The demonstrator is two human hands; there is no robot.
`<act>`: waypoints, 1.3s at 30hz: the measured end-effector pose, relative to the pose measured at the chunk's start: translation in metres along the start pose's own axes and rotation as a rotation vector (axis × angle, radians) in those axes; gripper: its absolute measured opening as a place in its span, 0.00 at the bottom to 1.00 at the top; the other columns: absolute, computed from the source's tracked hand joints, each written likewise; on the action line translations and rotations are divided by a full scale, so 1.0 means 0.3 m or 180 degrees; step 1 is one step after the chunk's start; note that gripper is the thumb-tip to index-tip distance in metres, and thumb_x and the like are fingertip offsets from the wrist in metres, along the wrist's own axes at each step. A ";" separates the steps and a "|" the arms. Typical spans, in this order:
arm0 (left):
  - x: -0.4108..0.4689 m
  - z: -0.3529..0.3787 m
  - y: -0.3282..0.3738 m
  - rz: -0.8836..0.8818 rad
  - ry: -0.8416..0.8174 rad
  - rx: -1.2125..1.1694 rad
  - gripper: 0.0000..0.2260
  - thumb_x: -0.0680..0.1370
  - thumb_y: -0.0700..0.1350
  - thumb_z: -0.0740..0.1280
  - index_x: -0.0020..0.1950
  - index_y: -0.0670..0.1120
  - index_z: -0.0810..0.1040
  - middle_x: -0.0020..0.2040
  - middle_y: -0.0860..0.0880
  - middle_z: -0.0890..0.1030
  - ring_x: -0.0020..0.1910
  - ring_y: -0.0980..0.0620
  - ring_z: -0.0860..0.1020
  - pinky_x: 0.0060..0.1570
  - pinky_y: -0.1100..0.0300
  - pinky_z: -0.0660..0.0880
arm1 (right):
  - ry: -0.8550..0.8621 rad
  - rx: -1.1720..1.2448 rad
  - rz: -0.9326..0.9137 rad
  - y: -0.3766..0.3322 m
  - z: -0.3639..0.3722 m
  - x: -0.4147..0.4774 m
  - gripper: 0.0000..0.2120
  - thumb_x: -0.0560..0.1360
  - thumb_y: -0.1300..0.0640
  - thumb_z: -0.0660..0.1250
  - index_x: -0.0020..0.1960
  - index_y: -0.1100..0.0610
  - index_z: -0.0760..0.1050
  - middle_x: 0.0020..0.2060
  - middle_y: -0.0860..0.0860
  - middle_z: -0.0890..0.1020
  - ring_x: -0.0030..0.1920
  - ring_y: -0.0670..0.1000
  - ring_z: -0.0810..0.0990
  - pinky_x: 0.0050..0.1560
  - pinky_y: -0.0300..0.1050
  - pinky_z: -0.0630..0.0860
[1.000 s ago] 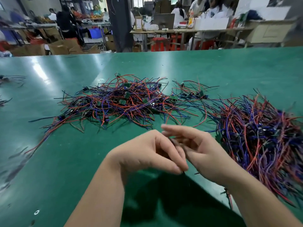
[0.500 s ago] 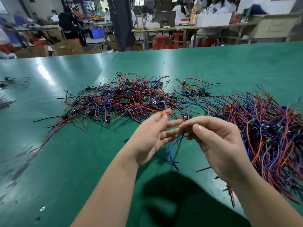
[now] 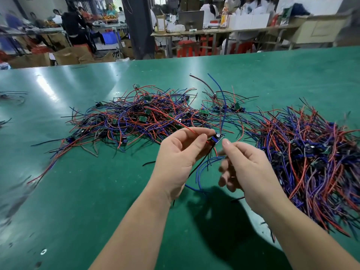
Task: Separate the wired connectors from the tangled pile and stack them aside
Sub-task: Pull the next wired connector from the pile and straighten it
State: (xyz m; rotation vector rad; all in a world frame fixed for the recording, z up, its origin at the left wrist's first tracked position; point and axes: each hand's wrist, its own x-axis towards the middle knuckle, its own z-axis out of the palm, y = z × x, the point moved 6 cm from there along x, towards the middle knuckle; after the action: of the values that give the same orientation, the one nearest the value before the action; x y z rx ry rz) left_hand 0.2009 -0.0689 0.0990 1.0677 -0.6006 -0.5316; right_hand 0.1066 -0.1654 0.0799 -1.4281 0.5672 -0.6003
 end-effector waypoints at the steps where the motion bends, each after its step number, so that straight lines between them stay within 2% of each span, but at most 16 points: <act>1: -0.002 0.002 0.010 0.0103 -0.0054 0.0182 0.05 0.72 0.40 0.68 0.41 0.47 0.84 0.46 0.47 0.85 0.45 0.52 0.81 0.55 0.56 0.77 | 0.0034 0.0209 0.0043 0.000 -0.003 0.005 0.12 0.74 0.49 0.67 0.41 0.59 0.76 0.29 0.52 0.76 0.21 0.50 0.73 0.21 0.37 0.63; 3: -0.008 0.013 0.026 0.0340 -0.0207 0.0587 0.07 0.75 0.35 0.67 0.45 0.45 0.83 0.45 0.49 0.85 0.45 0.55 0.81 0.51 0.62 0.78 | 0.0003 0.0625 0.0076 -0.004 -0.001 0.014 0.14 0.67 0.47 0.71 0.46 0.56 0.78 0.35 0.50 0.78 0.25 0.47 0.73 0.21 0.37 0.65; 5: -0.015 0.030 0.033 0.0433 -0.0400 0.0860 0.09 0.75 0.32 0.66 0.47 0.44 0.82 0.43 0.52 0.85 0.45 0.58 0.81 0.49 0.66 0.76 | -0.0013 0.0924 0.0083 -0.011 -0.005 0.022 0.16 0.62 0.49 0.72 0.46 0.57 0.79 0.34 0.48 0.79 0.27 0.46 0.72 0.23 0.34 0.67; 8: -0.031 0.051 0.028 0.0345 -0.0745 0.0968 0.11 0.75 0.28 0.65 0.49 0.42 0.82 0.47 0.54 0.85 0.51 0.58 0.81 0.52 0.67 0.75 | 0.0022 0.0956 0.0128 -0.014 -0.027 0.027 0.10 0.63 0.54 0.71 0.42 0.58 0.81 0.31 0.49 0.80 0.27 0.44 0.71 0.25 0.33 0.66; 11: -0.037 0.056 0.015 0.0092 -0.0931 0.1163 0.18 0.68 0.25 0.58 0.49 0.35 0.83 0.55 0.49 0.83 0.58 0.53 0.80 0.59 0.61 0.75 | 0.0193 0.0815 0.0295 -0.004 -0.058 0.034 0.05 0.69 0.56 0.71 0.36 0.55 0.84 0.32 0.47 0.82 0.30 0.42 0.76 0.27 0.32 0.68; 13: -0.031 0.040 -0.002 -0.0253 -0.0787 0.1182 0.20 0.64 0.26 0.53 0.43 0.35 0.84 0.49 0.48 0.85 0.52 0.51 0.82 0.55 0.58 0.78 | 0.0268 0.0706 0.0274 -0.006 -0.074 0.038 0.10 0.73 0.57 0.69 0.35 0.52 0.85 0.33 0.46 0.83 0.32 0.41 0.77 0.30 0.34 0.68; 15: -0.022 0.016 -0.023 -0.0683 -0.0512 0.1025 0.20 0.70 0.24 0.52 0.39 0.36 0.83 0.44 0.46 0.85 0.43 0.51 0.84 0.44 0.58 0.81 | 0.0223 0.0503 0.0161 -0.014 -0.074 0.035 0.09 0.73 0.57 0.68 0.36 0.52 0.85 0.32 0.47 0.82 0.32 0.41 0.78 0.33 0.36 0.68; 17: -0.022 0.013 -0.032 -0.0822 -0.0353 0.0997 0.14 0.78 0.32 0.58 0.43 0.40 0.82 0.42 0.44 0.84 0.39 0.51 0.83 0.37 0.58 0.81 | 0.0129 0.0335 0.0093 -0.017 -0.060 0.028 0.05 0.72 0.59 0.69 0.40 0.54 0.83 0.32 0.47 0.83 0.33 0.41 0.79 0.33 0.35 0.68; 19: -0.029 0.020 -0.039 -0.0723 -0.0342 0.1151 0.03 0.76 0.40 0.69 0.47 0.42 0.81 0.40 0.45 0.84 0.38 0.52 0.83 0.37 0.58 0.81 | 0.0064 0.0244 -0.0009 -0.021 -0.041 0.019 0.03 0.71 0.61 0.71 0.42 0.55 0.82 0.31 0.47 0.83 0.31 0.41 0.78 0.30 0.31 0.69; 21: -0.040 0.031 -0.057 -0.0694 -0.0357 0.1154 0.07 0.71 0.39 0.74 0.47 0.41 0.81 0.35 0.46 0.83 0.34 0.52 0.82 0.35 0.60 0.80 | 0.0059 0.0264 -0.0155 -0.030 -0.029 0.012 0.04 0.71 0.65 0.71 0.42 0.57 0.82 0.29 0.47 0.83 0.29 0.40 0.76 0.29 0.29 0.69; 23: -0.042 0.036 -0.070 -0.0722 -0.0287 0.1013 0.06 0.70 0.36 0.74 0.45 0.40 0.79 0.32 0.48 0.82 0.31 0.54 0.82 0.32 0.63 0.78 | 0.0060 0.0328 -0.0234 -0.038 -0.028 0.008 0.05 0.72 0.67 0.69 0.43 0.60 0.81 0.27 0.46 0.82 0.27 0.38 0.75 0.30 0.27 0.69; 25: -0.042 0.040 -0.069 -0.0796 -0.0292 0.0939 0.06 0.70 0.33 0.73 0.43 0.40 0.79 0.31 0.48 0.82 0.30 0.54 0.81 0.31 0.64 0.77 | 0.0039 0.0240 -0.0306 -0.047 -0.039 0.009 0.05 0.72 0.67 0.69 0.42 0.59 0.82 0.26 0.45 0.81 0.26 0.37 0.74 0.30 0.27 0.68; 30: -0.046 0.052 -0.043 -0.0765 -0.0662 0.1026 0.06 0.70 0.33 0.73 0.40 0.42 0.79 0.32 0.47 0.83 0.30 0.53 0.81 0.33 0.63 0.78 | -0.0079 0.0297 -0.0325 -0.078 -0.066 0.017 0.03 0.65 0.58 0.72 0.36 0.54 0.84 0.28 0.46 0.81 0.28 0.42 0.71 0.30 0.31 0.68; 32: -0.054 0.062 -0.037 -0.0753 -0.0865 0.1097 0.06 0.69 0.32 0.74 0.40 0.41 0.79 0.32 0.47 0.83 0.30 0.54 0.80 0.32 0.64 0.77 | 0.0096 0.0456 -0.0388 -0.102 -0.107 0.030 0.04 0.62 0.56 0.71 0.36 0.53 0.85 0.29 0.47 0.81 0.30 0.43 0.72 0.30 0.31 0.68; 36: -0.085 0.102 -0.056 -0.0962 -0.1370 0.1168 0.06 0.71 0.32 0.73 0.41 0.40 0.79 0.31 0.50 0.82 0.28 0.57 0.79 0.31 0.68 0.74 | 0.0539 0.1032 -0.0203 -0.126 -0.219 0.058 0.05 0.62 0.60 0.69 0.35 0.56 0.84 0.29 0.48 0.82 0.30 0.43 0.75 0.31 0.30 0.70; 39: -0.097 0.115 -0.066 -0.1104 -0.1589 0.1249 0.05 0.72 0.33 0.72 0.46 0.39 0.79 0.30 0.51 0.81 0.27 0.59 0.78 0.31 0.68 0.74 | 0.0641 0.1111 -0.0088 -0.129 -0.250 0.063 0.05 0.62 0.61 0.69 0.35 0.56 0.84 0.28 0.48 0.81 0.29 0.43 0.75 0.30 0.31 0.71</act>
State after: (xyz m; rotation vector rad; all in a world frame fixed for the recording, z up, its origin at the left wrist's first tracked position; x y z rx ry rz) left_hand 0.1541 -0.0795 0.0875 1.4345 -0.9923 -1.0297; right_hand 0.0676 -0.2350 0.1137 -1.0549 0.5694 -0.8282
